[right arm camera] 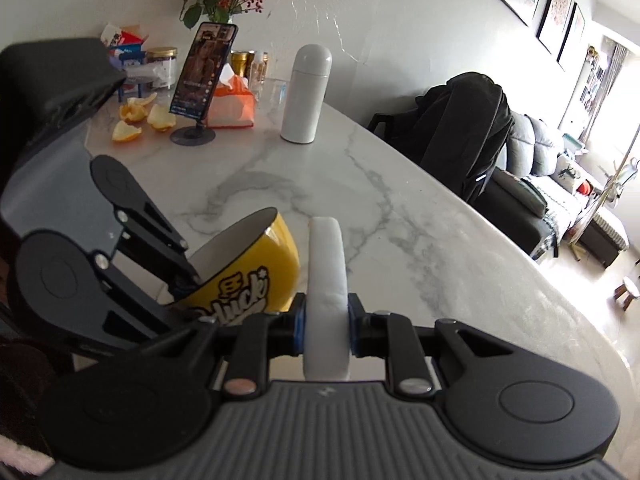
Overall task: Clean bowl
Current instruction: 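Lift the white sponge off the bowl and reposition it, right gripper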
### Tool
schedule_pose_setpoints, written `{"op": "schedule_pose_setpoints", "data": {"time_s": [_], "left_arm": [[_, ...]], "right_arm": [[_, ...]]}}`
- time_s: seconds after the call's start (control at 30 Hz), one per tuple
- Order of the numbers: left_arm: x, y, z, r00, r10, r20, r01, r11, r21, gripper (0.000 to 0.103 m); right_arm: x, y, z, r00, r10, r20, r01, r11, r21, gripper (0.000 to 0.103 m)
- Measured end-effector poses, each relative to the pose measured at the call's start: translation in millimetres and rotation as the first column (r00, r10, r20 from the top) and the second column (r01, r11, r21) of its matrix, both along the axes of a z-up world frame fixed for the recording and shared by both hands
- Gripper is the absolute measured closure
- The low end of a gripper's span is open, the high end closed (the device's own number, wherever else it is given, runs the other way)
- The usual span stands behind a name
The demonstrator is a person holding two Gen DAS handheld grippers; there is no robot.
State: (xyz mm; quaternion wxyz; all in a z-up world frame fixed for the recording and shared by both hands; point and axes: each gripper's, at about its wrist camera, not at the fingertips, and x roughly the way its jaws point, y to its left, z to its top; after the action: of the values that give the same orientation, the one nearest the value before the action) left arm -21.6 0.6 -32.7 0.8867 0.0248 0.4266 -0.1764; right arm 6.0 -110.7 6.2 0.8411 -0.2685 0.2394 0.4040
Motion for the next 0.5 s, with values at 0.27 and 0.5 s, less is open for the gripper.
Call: {"op": "schedule_pose_setpoints", "data": {"time_s": [0.27,0.5], "left_arm": [[-2.2,1.5,-1.5,1.000,0.006,-0.004,-0.006,1.000,-0.005,0.086],[-0.6,0.3,-3.5,1.000,0.012,-0.008,-0.012,1.000,-0.001,0.083]], "right_arm": [[-4.0,2.2,4.8,0.999,0.037,0.014,-0.037,0.999,-0.012,0.090],[15.0,-19.1,-13.2,0.988,-0.107,-0.109,0.113,0.992,0.050,0.077]]}}
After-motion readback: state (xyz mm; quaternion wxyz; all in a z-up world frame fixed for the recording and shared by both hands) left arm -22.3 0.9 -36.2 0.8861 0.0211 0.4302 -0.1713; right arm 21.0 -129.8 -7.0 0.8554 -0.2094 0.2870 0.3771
